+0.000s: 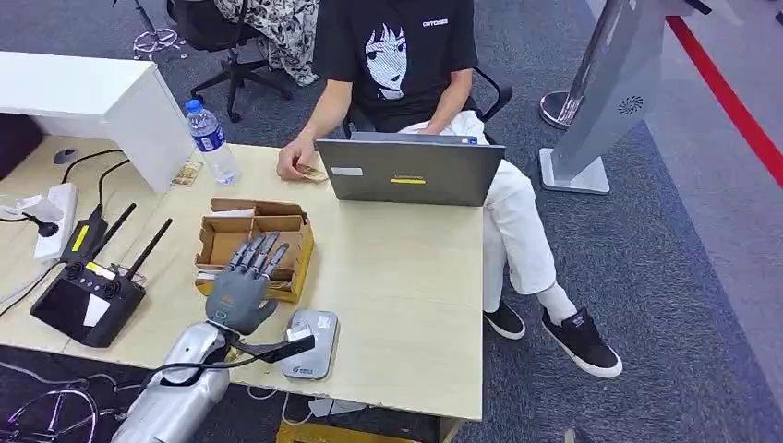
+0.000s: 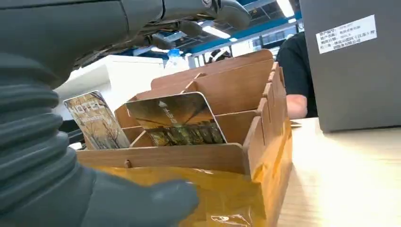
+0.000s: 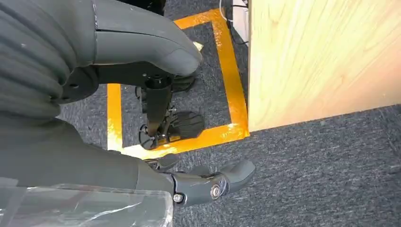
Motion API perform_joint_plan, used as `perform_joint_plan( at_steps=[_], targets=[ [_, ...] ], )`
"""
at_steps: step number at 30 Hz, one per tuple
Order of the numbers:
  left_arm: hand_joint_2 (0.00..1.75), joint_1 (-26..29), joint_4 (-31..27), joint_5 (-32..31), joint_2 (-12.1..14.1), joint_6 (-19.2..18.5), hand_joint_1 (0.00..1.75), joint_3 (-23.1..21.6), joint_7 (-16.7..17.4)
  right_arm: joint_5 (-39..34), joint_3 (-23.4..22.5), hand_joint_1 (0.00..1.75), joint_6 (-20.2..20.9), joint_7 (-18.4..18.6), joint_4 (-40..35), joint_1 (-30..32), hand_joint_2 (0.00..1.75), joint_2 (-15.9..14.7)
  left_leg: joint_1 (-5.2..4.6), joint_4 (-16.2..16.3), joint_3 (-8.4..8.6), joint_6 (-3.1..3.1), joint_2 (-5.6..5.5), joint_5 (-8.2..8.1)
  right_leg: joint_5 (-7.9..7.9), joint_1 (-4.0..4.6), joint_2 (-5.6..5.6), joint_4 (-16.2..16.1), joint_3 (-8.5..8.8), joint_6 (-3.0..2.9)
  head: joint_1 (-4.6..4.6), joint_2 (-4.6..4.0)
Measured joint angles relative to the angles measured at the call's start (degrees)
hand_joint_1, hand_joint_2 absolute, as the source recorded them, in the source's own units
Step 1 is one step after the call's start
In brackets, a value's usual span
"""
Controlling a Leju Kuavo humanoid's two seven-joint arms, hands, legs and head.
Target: Pass the card to the sensor for recognition and then transmit it.
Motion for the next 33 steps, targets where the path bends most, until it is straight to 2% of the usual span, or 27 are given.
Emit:
perform_joint_plan(
  at_steps=[10,18,22,25,33],
  targets=[
    [1.75,0.2,0.0,0.1,0.0,0.0,1.75,0.0,0.0,0.0,-0.3,0.0,0.0,0.0,0.0,0.0,1.75,0.0,0.0,0.0,0.0,0.0,0.0,0.0,0.0,0.0,0.0,0.0,0.0,0.0,0.0,0.0],
    [1.75,0.6,-2.2,-0.2,0.2,0.0,1.75,-0.2,0.7,0.0,-0.7,0.0,0.0,-0.1,0.0,0.0,1.75,0.0,0.0,0.0,0.0,0.0,0.0,0.0,0.0,0.0,0.0,0.0,0.0,0.0,0.0,0.0],
    [1.75,1.1,-5.7,-0.8,0.4,3.5,1.75,-0.3,1.2,0.2,-0.8,0.0,-0.1,-0.1,0.0,0.1,1.75,0.0,0.0,0.0,0.0,-0.01,0.0,0.01,0.01,0.0,0.0,0.0,-0.01,0.0,0.0,0.0],
    [1.75,1.1,-9.3,-1.2,0.6,4.3,1.75,-0.3,1.7,0.9,-0.9,0.0,-0.1,-0.1,0.0,0.1,1.75,0.0,0.0,0.0,-0.01,-0.01,-0.01,0.01,0.01,0.0,-0.01,0.0,-0.01,0.0,0.0,0.0],
    [1.75,-1.4,-16.5,-1.0,2.1,3.3,1.75,-0.2,3.0,1.3,-1.7,0.0,-0.1,0.0,0.0,0.0,1.75,0.0,0.01,0.0,-0.03,-0.02,-0.02,0.06,0.03,0.0,-0.01,0.0,-0.02,-0.02,0.0,0.0]
  ],
)
